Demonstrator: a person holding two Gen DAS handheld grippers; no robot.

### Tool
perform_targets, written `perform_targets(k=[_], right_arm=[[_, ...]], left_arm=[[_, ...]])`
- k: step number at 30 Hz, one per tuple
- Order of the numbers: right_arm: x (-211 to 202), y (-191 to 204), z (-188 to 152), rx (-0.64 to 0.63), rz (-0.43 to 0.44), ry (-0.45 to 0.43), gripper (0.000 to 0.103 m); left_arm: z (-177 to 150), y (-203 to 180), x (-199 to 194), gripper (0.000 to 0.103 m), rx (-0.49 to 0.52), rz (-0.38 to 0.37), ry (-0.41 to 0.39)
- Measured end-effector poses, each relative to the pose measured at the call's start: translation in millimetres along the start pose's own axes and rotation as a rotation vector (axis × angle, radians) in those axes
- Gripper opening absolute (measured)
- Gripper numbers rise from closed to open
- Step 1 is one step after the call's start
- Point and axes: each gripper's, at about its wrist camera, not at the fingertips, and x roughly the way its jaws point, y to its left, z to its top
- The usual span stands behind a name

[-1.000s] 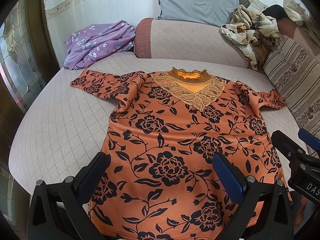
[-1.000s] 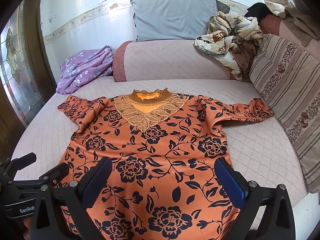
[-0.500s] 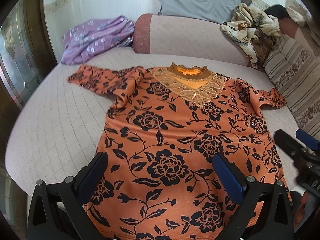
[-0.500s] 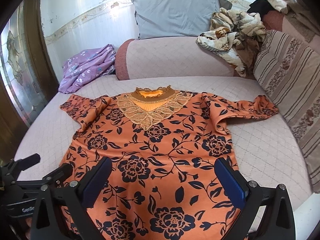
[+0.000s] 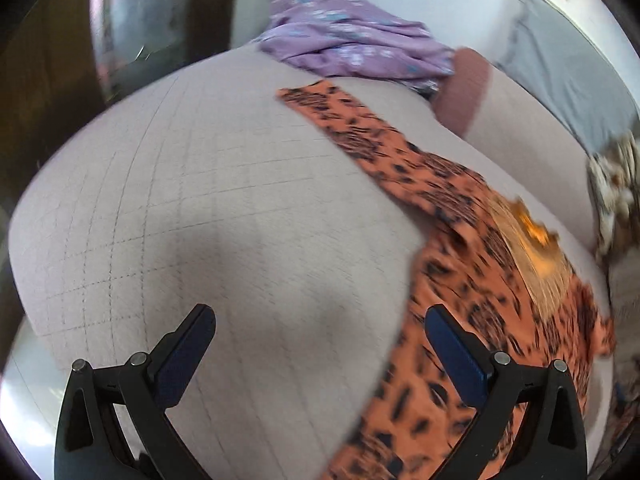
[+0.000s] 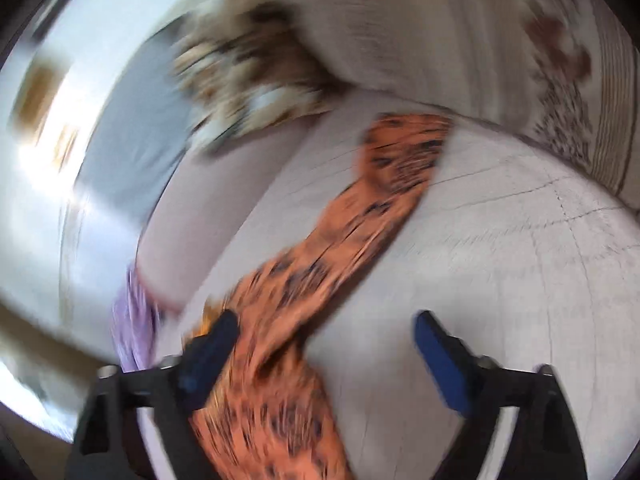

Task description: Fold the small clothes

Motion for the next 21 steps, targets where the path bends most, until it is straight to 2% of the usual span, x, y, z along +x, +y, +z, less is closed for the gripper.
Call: perform_targets(k=[1,5,7,9,11,12,14,17,19,21], right_arm=[[10,-8,13,0.046,0.001,0.007,0.073],[56,-18,55,0.118,-0.013,0.030,0.073],[76,-16,66,0.122,-0.067,0.038,0.072],[97,-17,71,0.126,-0.110,0.060,0.056],[109,-11,75,0.086,-0.165,0.057,0.009],[114,-9,76,0.068,-0.185,0.060,0.005],[116,-1,81,0.027,-0.214,0.041,0.005],[98,49,87,-0.101,-0.177,-0.038,0.005],[79,111,81,-0.239,-0.111,-0.087,0.005],[59,183,60,-0.380,0.011,-0.112,0.005]], left_arm=[[2,6,4,0.103,-0.014,0.005,0.004],[3,29,24,0.103,-0.063,0.041,0.013],[5,38,30,0.103,-0.125,-0.008,0.027],[4,43,32,0.103,-0.159,-0.032,0.034],[4,44,35,0.103,-0.171,-0.045,0.043],[5,43,35,0.103,-0.171,-0.048,0.041],[5,42,35,0.103,-0.167,-0.065,0.036],[5,41,34,0.103,-0.166,-0.100,0.030],[6,41,36,0.103,-0.171,-0.118,0.033],[7,40,36,0.103,-0.173,-0.136,0.031]])
